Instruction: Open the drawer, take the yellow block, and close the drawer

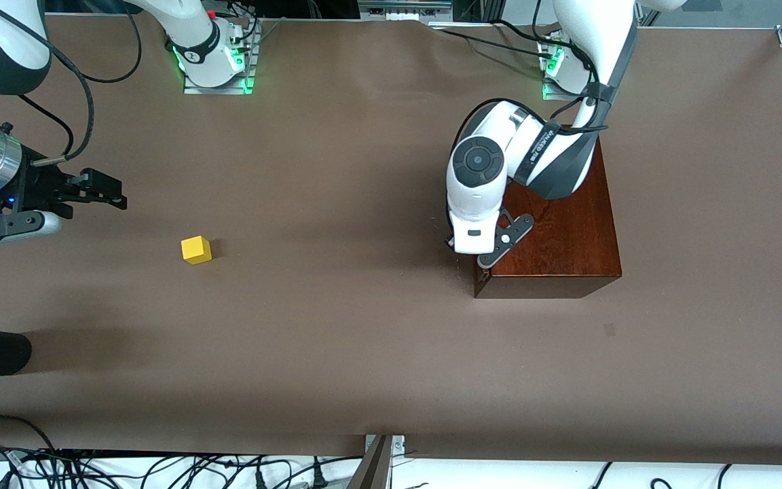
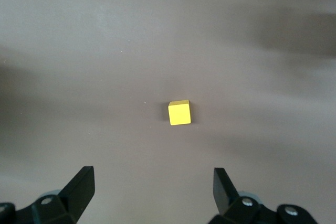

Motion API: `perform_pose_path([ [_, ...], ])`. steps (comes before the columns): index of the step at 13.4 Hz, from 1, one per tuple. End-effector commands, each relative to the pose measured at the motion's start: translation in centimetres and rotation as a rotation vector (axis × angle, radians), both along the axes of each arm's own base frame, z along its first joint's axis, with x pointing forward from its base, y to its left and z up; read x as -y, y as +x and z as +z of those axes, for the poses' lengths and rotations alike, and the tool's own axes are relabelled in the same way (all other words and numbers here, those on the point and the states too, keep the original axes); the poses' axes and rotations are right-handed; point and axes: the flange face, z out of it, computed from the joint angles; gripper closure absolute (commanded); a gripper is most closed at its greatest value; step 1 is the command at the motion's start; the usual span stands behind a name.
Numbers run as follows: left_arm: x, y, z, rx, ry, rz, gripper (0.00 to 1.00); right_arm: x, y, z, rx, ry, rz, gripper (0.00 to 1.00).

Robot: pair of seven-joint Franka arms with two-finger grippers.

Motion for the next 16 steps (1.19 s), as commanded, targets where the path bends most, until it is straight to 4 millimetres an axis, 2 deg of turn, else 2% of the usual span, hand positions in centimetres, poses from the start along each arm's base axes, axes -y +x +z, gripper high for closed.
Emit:
perform_pose_path([
  [1, -1.6, 0.0, 1.2, 0.008, 0.012, -0.015, 1.00, 0.6, -0.6, -0.4, -0.040, -0.006, -0.011, 0.00],
  [2, -1.8, -0.1, 1.2, 0.000, 0.017, -0.021, 1.00, 0.9, -0.9, -0.1, -0.042, -0.015, 0.002, 0.00],
  [3, -2.0, -0.3, 0.8, -0.013, 0.025, -0.028, 1.00, 1.1, -1.7, -0.7, -0.054, -0.025, 0.008, 0.00],
  [6, -2.6, -0.1, 0.8, -0.026, 0.031, -0.049, 1.00, -0.3, -4.2, -1.7, -0.031, -0.055, -0.049, 0.00],
  [8, -2.3, -0.1, 3.0, -0.005, 0.014, -0.058, 1.00, 0.0, -4.3, -1.9, -0.037, -0.054, -0.058, 0.00],
  [10, -1.8, -0.7, 6.4, 0.029, -0.018, -0.074, 1.00, 0.0, -4.3, -1.7, -0.035, -0.053, -0.055, 0.00],
  [11, -1.8, -1.2, 8.3, 0.035, -0.034, -0.086, 0.89, -0.2, -4.4, -1.5, -0.032, -0.053, -0.052, 0.00],
  [12, -1.9, -1.6, 10.3, 0.048, -0.052, -0.099, 0.56, -0.2, -4.7, -1.1, -0.034, -0.054, -0.053, 0.00],
  [14, -2.4, -2.2, 13.8, 0.077, -0.090, -0.107, 0.05, -0.3, -4.8, -0.7, -0.032, -0.054, -0.049, 0.00],
  [15, -2.8, -2.3, 15.0, 0.087, -0.102, -0.119, 0.00, -0.3, -5.1, -0.2, -0.029, -0.054, -0.050, 0.00],
  [16, -4.0, -2.2, 16.6, 0.104, -0.117, -0.140, 0.00, -0.5, -5.1, 0.0, -0.023, -0.053, -0.049, 0.00],
])
